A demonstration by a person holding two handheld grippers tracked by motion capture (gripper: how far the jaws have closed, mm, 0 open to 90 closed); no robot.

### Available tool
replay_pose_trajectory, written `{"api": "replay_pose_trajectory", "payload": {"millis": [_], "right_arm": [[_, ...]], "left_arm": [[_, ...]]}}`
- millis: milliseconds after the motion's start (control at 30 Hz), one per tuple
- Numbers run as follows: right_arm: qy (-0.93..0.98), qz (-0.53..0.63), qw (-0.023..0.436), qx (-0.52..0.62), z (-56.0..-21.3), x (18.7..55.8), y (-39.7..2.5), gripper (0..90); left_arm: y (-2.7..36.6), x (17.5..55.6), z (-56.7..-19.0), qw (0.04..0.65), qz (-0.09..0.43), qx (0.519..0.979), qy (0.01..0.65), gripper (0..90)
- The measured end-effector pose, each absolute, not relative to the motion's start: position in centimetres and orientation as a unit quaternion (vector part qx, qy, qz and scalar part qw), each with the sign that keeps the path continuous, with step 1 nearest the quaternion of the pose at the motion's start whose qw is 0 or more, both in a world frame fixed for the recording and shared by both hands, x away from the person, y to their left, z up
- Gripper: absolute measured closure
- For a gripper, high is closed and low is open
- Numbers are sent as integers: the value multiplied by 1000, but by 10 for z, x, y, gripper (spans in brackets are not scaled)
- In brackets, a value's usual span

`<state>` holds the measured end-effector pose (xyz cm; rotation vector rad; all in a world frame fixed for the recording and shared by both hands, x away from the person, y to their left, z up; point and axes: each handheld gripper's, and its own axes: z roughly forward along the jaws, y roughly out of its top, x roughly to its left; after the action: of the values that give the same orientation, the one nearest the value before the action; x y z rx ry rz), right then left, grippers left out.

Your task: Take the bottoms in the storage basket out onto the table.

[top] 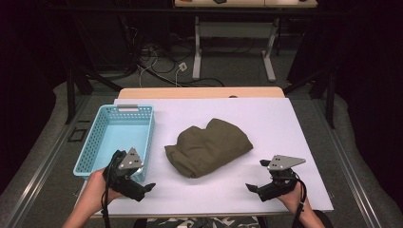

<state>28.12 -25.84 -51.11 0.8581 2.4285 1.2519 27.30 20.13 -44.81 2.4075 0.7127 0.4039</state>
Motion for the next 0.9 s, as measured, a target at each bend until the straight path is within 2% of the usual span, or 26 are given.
{"api": "replay_pose_trajectory", "payload": {"millis": [900], "right_arm": [[841, 432, 139, 296, -511, 281, -258, 8]], "left_arm": [[230, 249, -468, 337, 163, 871, 319, 0]]}}
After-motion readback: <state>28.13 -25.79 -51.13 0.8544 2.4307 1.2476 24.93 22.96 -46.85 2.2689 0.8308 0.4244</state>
